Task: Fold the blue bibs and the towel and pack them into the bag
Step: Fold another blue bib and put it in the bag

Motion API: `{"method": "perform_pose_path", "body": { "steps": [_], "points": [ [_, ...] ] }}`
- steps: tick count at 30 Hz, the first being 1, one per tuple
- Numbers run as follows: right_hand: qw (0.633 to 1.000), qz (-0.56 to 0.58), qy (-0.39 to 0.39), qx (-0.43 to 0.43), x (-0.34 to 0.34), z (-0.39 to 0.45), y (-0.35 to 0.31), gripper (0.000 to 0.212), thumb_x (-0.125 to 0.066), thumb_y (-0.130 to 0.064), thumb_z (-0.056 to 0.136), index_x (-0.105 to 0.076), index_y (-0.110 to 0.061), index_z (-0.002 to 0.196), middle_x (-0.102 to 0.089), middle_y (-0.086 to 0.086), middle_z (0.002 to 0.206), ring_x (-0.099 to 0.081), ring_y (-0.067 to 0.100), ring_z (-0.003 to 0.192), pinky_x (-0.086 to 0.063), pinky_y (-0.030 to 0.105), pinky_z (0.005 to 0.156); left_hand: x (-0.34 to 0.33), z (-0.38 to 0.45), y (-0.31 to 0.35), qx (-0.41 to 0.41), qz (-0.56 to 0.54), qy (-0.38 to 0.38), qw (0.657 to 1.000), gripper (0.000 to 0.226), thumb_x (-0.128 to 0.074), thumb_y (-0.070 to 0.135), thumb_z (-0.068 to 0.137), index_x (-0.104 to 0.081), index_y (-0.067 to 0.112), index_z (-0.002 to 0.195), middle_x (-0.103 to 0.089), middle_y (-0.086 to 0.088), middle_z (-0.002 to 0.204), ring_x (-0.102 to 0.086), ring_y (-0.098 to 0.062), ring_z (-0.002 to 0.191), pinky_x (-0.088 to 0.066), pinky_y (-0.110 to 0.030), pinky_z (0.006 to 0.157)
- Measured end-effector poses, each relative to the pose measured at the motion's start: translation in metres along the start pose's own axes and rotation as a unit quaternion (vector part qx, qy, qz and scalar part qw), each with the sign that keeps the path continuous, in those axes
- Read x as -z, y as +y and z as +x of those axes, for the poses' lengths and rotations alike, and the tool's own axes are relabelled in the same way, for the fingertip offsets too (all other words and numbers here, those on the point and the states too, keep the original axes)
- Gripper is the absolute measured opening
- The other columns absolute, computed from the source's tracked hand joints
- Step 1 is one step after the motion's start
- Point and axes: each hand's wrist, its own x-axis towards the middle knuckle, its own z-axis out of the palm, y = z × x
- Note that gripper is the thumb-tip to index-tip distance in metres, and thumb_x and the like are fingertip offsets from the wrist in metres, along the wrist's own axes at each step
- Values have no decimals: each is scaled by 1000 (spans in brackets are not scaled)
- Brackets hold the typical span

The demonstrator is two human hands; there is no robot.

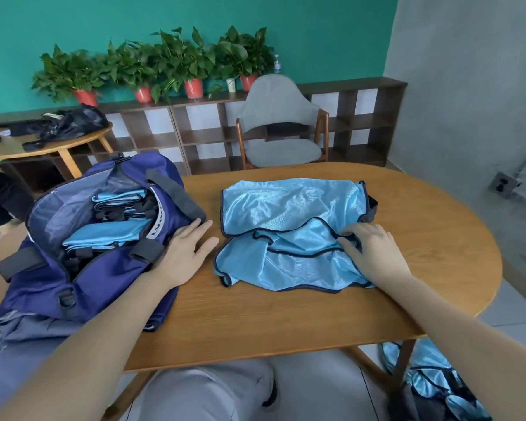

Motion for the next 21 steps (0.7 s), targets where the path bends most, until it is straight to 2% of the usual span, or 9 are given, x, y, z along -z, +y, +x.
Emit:
{"method": "perform_pose_path", "body": {
  "steps": [3, 6, 8, 11, 14, 17, 21],
  "points": [
    [995, 28, 44, 79, 2, -5, -4, 15, -70, -31, 93, -71, -23, 105, -67, -12, 107, -56, 16, 109, -38, 32, 90, 2, -5, 19, -38, 2, 67, 997, 67, -39, 66, 99, -54, 21, 146, -52, -7, 150, -42, -25, 141, -33, -46, 119],
    [991, 66, 20, 111, 3, -6, -4, 21, -71, -41, 89, -75, -24, 102, -68, -14, 106, -57, 12, 104, -43, 33, 91, 0, -8, 60, -127, 34, 114, 985, 54, -47, 56, 101, -60, 20, 139, -62, 1, 137, -52, -18, 130, -43, -47, 111],
    [990, 83, -17, 112, 4, -5, -2, 35, -68, -51, 86, -77, -23, 105, -71, -12, 105, -58, 9, 104, -46, 32, 95, -4, -6, 92, -188, 35, 73, 979, 47, -55, 48, 101, -60, 22, 139, -63, 4, 136, -52, -14, 128, -44, -42, 110],
    [990, 87, -60, 96, 4, -3, -2, 47, -64, -60, 83, -77, -23, 108, -72, -11, 106, -59, 7, 105, -47, 31, 97, -15, 5, 125, -247, 83, -39, 965, 45, -60, 43, 99, -58, 26, 140, -62, 7, 137, -49, -12, 129, -38, -36, 113],
    [992, 80, -58, 83, 2, -3, -1, 33, -70, -47, 89, -76, -22, 111, -72, -10, 109, -60, 12, 107, -48, 38, 99, -21, 18, 133, -239, 160, -78, 954, 42, -59, 36, 101, -57, 27, 141, -64, 7, 131, -45, -13, 128, -29, -34, 109],
    [993, 70, -27, 96, 2, -5, -3, 18, -70, -30, 94, -77, -22, 108, -73, -8, 108, -62, 14, 104, -48, 44, 96, -19, 23, 130, -228, 183, -40, 956, 30, -53, 31, 105, -65, 26, 131, -68, 7, 120, -49, -15, 121, -27, -31, 104],
    [994, 47, 20, 94, 12, -5, 0, 17, -67, -24, 97, -75, -20, 111, -73, -6, 105, -65, 16, 99, -48, 40, 91, -1, 26, 125, -204, 149, 13, 967, 26, -56, 32, 103, -71, 22, 122, -71, 4, 119, -59, -16, 114, -31, -29, 100]
  ]
}}
